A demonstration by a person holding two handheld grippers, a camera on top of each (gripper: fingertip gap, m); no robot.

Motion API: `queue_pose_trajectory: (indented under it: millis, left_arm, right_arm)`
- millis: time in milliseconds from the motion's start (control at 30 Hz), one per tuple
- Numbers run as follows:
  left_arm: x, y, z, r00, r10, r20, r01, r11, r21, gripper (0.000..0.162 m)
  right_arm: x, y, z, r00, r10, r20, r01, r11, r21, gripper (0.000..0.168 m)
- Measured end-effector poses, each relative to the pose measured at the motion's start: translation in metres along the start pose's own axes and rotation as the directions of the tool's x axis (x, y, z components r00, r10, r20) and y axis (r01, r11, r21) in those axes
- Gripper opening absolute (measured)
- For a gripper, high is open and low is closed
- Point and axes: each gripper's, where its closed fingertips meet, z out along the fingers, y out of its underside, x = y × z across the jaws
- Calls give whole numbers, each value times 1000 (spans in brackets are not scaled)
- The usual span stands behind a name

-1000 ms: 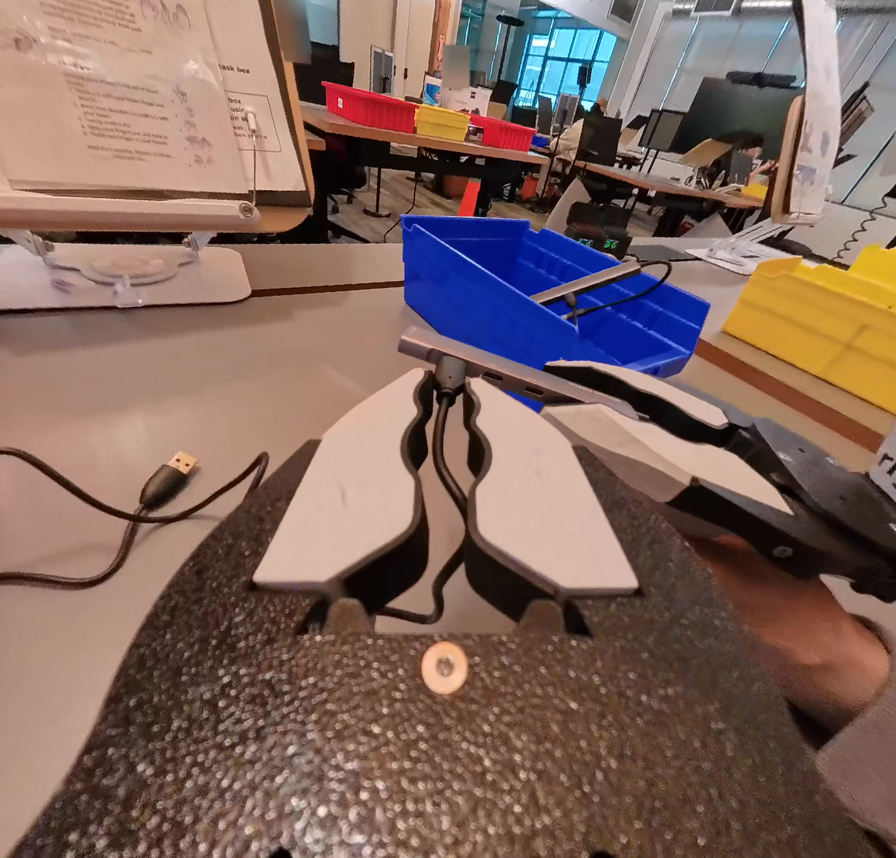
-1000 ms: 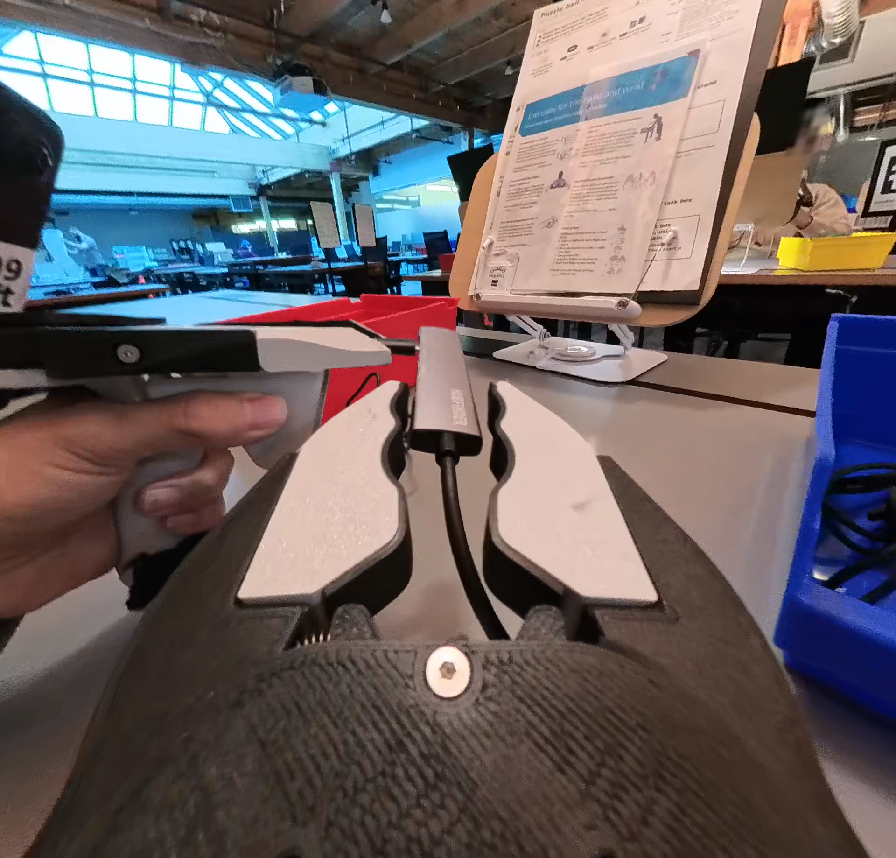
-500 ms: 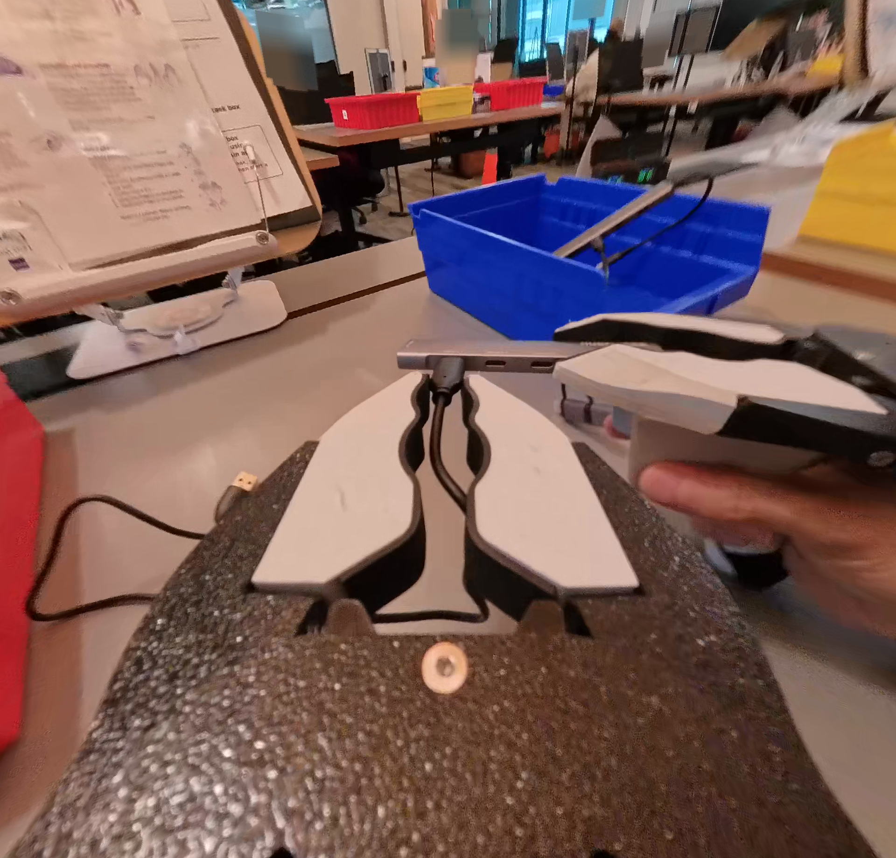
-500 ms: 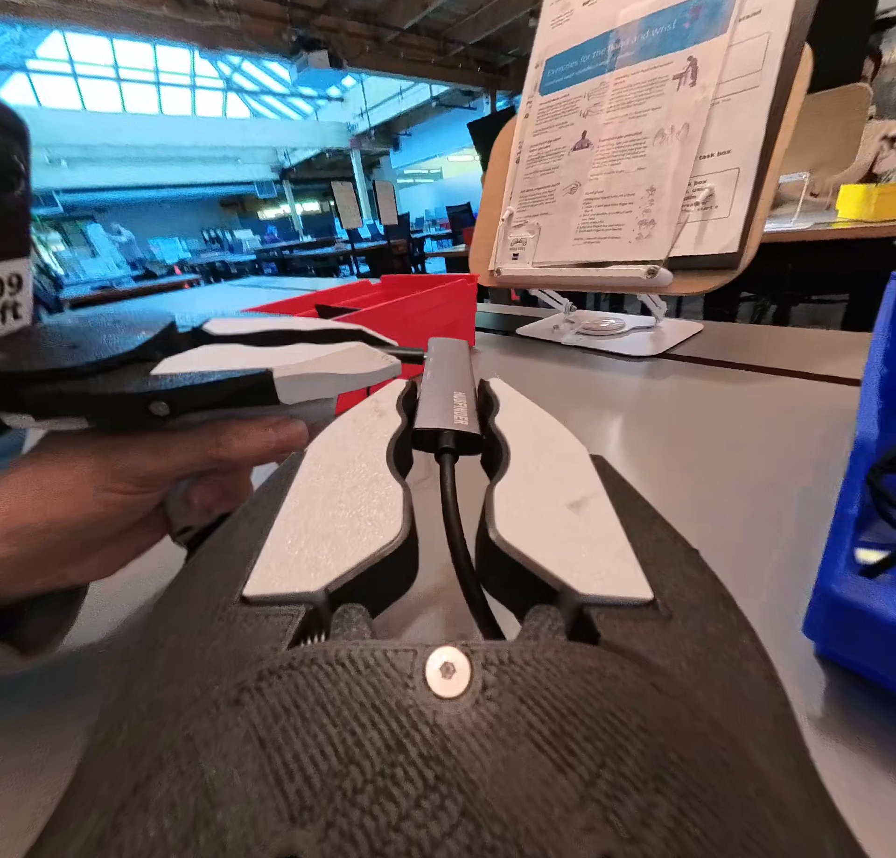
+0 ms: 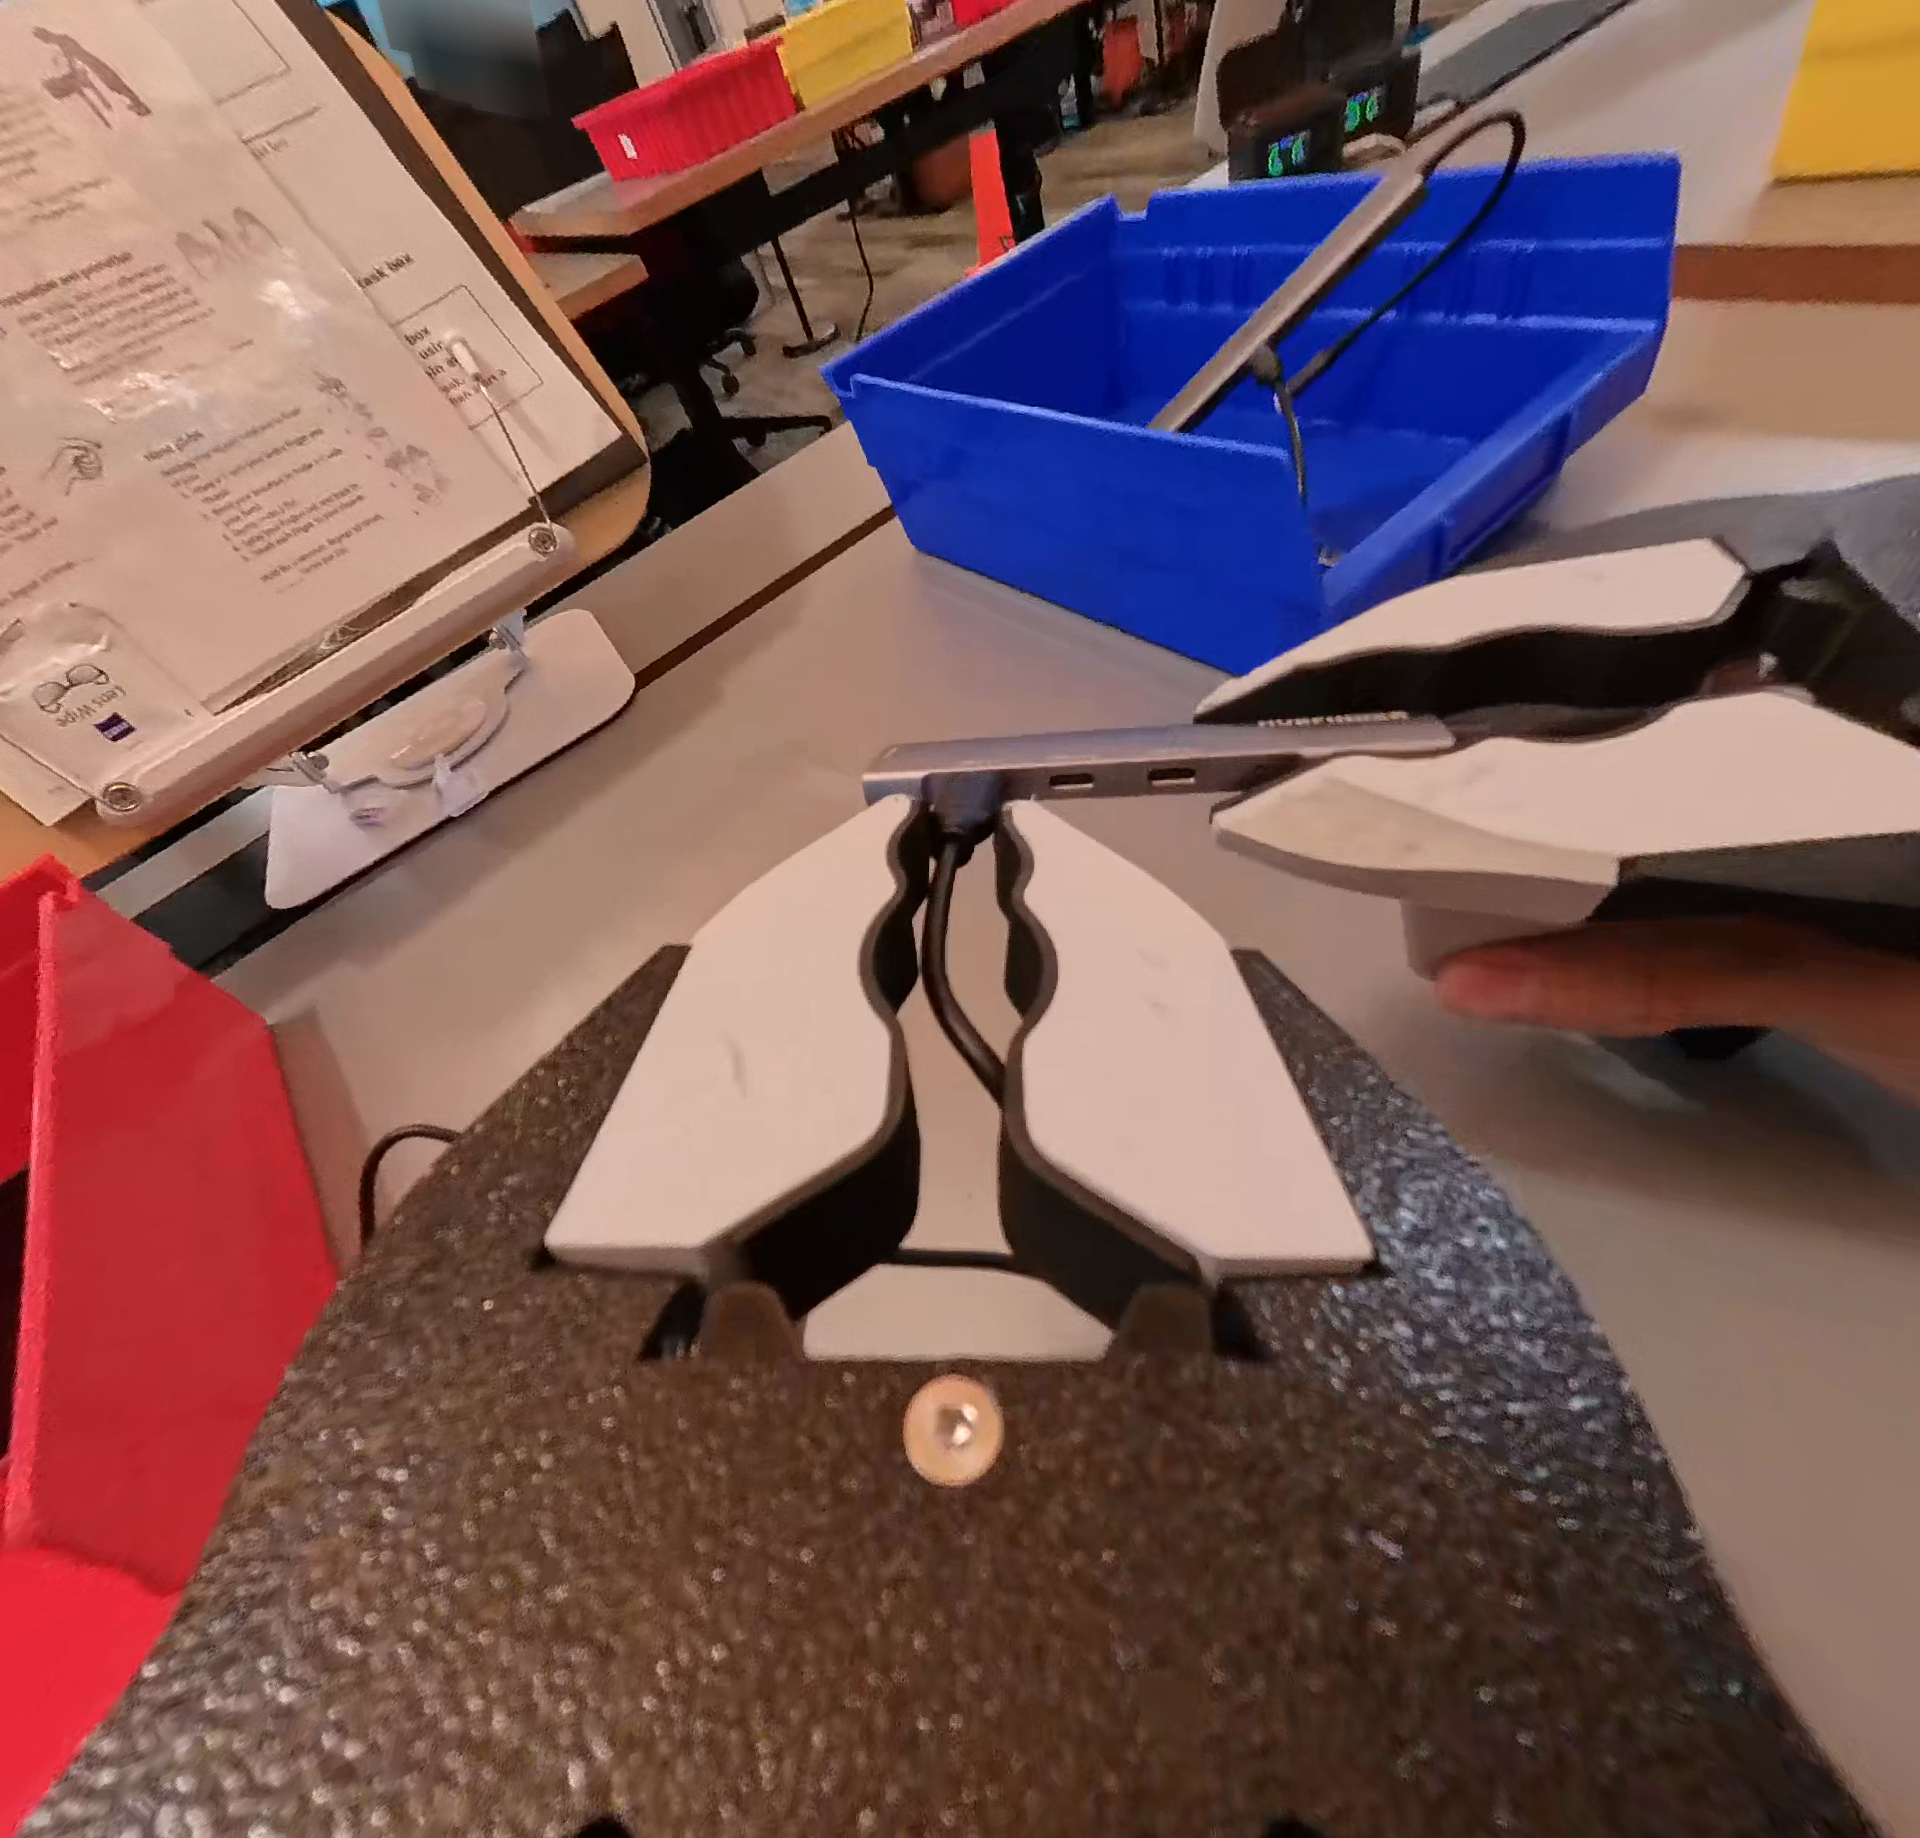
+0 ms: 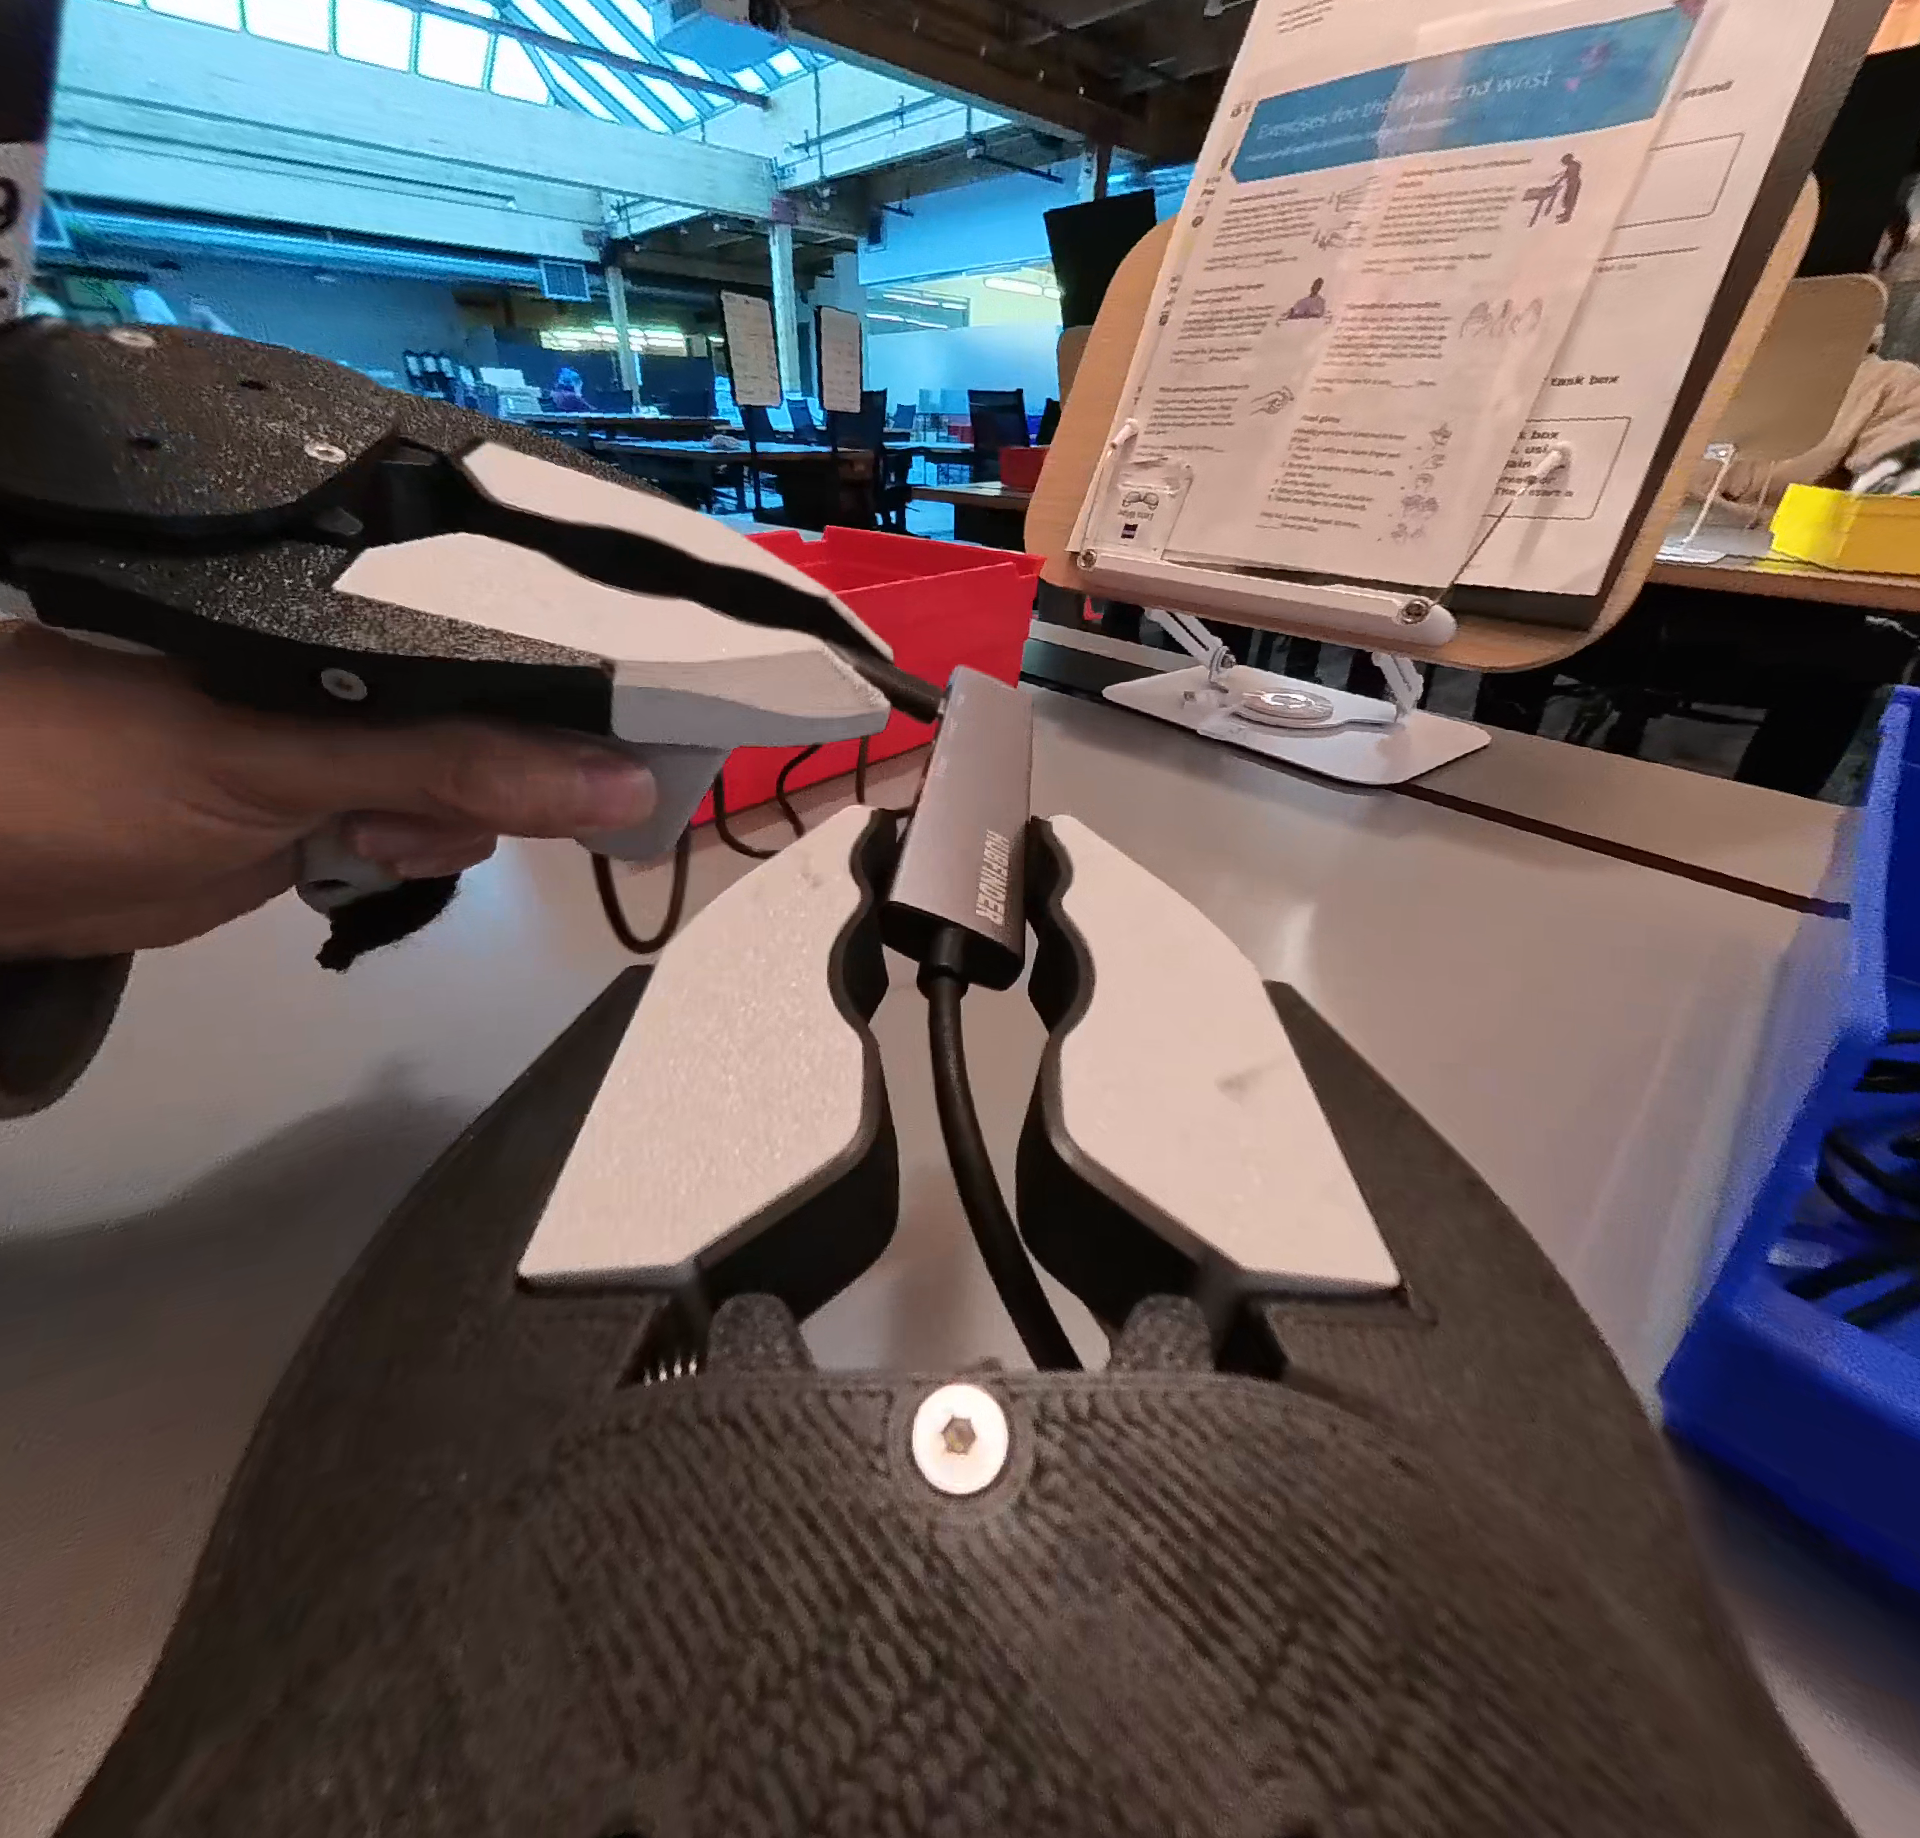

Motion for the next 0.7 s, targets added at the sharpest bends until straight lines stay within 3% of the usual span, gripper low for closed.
queue_pose_trajectory:
  millis: [233, 300, 367, 500, 700]
  left_arm:
    - [6, -5, 3, 984, -127, -127, 134, 990, 46, 13]
    - [5, -2, 5, 976, -177, -129, 181, 983, 21, 24]
    - [3, -1, 6, 985, -148, -87, 152, 988, 39, 12]
    - [-1, -2, 4, 999, -48, 22, 45, 995, 88, 13]
    - [-2, -4, 5, 998, -11, 55, 5, 994, 112, 12]
  right_arm:
    - [5, -6, -3, 999, 47, 14, -47, 998, 49, 25]
    - [10, -8, -4, 998, 1, -55, 3, 998, 69, 25]
    - [5, -5, -1, 997, -50, -61, 53, 998, 40, 25]
    - [3, -5, 1, 994, -80, -77, 83, 996, 40, 25]
    - [5, -7, 0, 998, -7, -57, 11, 998, 58, 24]
